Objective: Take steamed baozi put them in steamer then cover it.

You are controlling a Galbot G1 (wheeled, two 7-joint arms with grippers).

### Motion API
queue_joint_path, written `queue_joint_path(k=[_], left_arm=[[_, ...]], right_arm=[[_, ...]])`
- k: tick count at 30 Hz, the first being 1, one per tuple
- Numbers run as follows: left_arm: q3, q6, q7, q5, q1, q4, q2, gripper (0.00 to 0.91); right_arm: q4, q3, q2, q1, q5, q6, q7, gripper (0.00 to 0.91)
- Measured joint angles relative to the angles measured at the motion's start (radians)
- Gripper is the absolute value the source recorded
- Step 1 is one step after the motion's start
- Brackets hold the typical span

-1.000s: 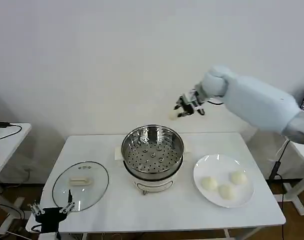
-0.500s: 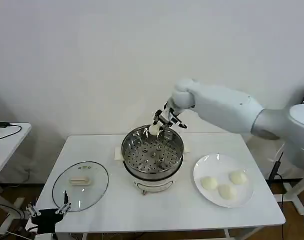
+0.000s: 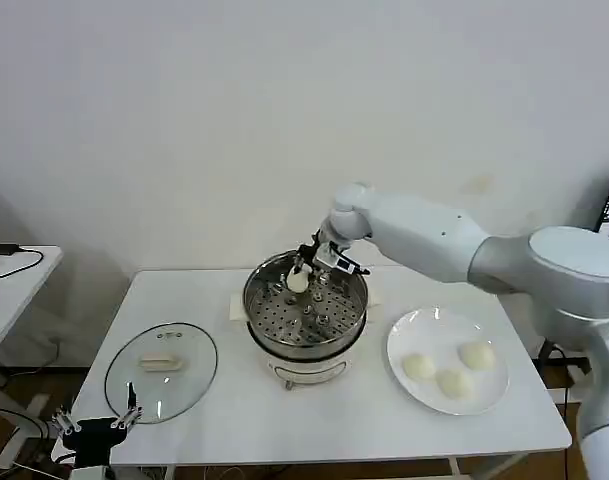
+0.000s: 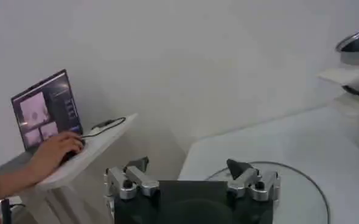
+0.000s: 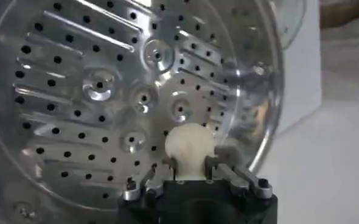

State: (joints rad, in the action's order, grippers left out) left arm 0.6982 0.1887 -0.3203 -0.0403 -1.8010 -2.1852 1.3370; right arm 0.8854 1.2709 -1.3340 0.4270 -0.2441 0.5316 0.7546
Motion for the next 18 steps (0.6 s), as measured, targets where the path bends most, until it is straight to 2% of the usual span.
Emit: queue_joint_path(k=[4,5,7,8,18], left_arm=[[0.0,-0.001,-0.001,0.0,0.0,0.0,0.002,0.907],[0.0,-0.001,-0.001,0.0,0.0,0.0,0.002,0.907],[-0.001,-0.001,-0.001,0.0,0.0,0.0,0.002,0.907],[-0.001,-0.001,-0.001,0.0,-0.001,-0.001,0.003,0.907],[-0.004,-0.001,-0.001,0.0,-0.001,-0.007,0.006,0.907]], right_arm=[[-0.032,-0.007,-0.016,-0.012,-0.026,0.027,-0.009,0.373],[-0.039,-0.008,-0.019,-0.014,-0.03,0.032,-0.01,0.403],[-0.052,-0.009,-0.023,-0.017,-0.038,0.041,-0.013,0.534],[-0.057,-0.009,-0.025,-0.018,-0.042,0.046,-0.015,0.907],[-0.065,-0.006,-0.024,-0.008,-0.051,0.067,-0.013,0.907]])
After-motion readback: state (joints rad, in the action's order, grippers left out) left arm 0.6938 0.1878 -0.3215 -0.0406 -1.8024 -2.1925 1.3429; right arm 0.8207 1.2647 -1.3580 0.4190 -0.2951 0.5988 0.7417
